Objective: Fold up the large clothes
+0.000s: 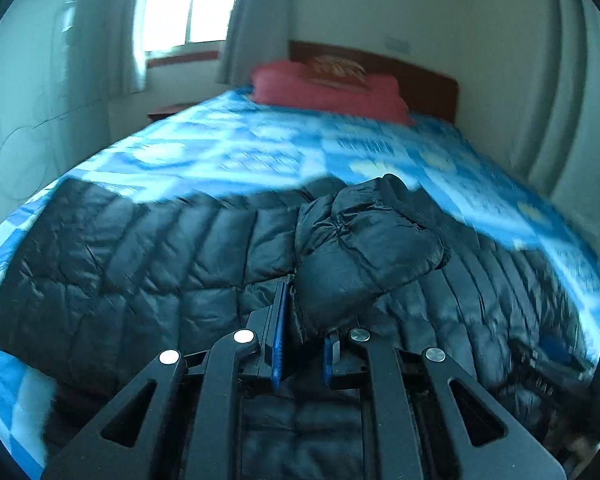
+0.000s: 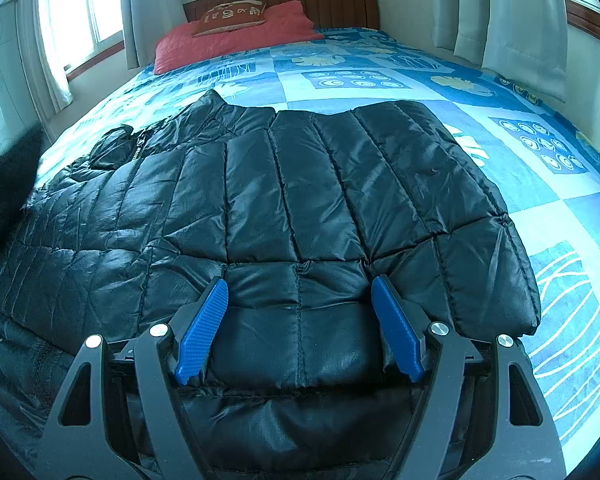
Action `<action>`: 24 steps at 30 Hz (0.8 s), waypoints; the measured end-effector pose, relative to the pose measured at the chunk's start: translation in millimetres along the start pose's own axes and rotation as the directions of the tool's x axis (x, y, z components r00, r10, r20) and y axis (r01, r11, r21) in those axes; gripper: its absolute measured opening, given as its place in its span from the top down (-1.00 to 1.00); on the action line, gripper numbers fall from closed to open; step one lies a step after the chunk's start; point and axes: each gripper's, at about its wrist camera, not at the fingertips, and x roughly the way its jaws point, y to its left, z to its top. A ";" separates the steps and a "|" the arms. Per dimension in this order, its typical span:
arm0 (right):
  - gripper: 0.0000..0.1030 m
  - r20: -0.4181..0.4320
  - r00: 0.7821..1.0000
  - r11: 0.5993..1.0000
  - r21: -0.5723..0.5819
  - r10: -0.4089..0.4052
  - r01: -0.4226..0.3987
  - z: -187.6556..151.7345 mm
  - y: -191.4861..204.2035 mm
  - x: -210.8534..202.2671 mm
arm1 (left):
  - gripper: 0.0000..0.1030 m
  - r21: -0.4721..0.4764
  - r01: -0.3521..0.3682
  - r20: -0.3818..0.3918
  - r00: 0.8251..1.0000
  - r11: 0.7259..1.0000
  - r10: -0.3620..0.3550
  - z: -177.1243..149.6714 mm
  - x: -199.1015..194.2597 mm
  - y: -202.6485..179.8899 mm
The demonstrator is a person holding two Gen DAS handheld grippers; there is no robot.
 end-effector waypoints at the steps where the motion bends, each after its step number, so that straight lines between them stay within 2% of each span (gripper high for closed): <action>1: -0.44 0.000 1.000 1.000 0.000 0.000 0.000 -0.1 0.2 -0.1 | 0.72 0.021 0.001 -0.018 1.000 1.000 0.000 -5.2 2.5 -5.5; 4: -0.44 0.000 1.000 1.000 0.000 0.000 0.000 -0.2 0.8 -0.3 | 0.64 0.058 0.001 -0.041 0.999 0.998 0.001 -8.1 8.7 -24.3; 6: -0.44 0.000 1.000 1.000 -0.001 -0.001 0.001 -0.3 1.0 -0.4 | 0.48 0.074 0.009 -0.040 0.999 0.997 -0.006 -11.1 4.0 -27.2; 8: -0.44 -0.003 1.000 1.000 -0.002 -0.002 0.002 0.1 0.7 0.0 | 0.03 0.077 0.015 -0.030 0.999 0.997 -0.013 -7.6 8.3 -34.3; 11: -0.45 -0.010 1.000 1.000 -0.003 -0.004 0.004 -0.2 2.5 0.4 | -0.24 0.059 0.022 -0.015 1.000 0.998 -0.021 -9.7 1.7 -35.0; 17: -0.45 0.005 1.000 1.000 0.002 -0.022 0.022 5.5 11.8 -20.4 | -0.29 0.064 0.061 -0.027 0.998 0.996 -0.059 -10.7 -21.7 -28.7; 20: -0.45 0.039 0.998 0.999 0.025 0.047 -0.048 10.5 27.9 -39.5 | -0.37 0.070 0.059 -0.016 0.998 0.996 -0.058 -12.0 -37.4 -13.7; 24: -0.45 0.018 0.988 0.988 0.011 0.155 -0.155 17.6 67.3 -41.0 | -0.38 0.086 0.011 0.017 1.000 0.996 -0.013 -14.8 -54.8 11.8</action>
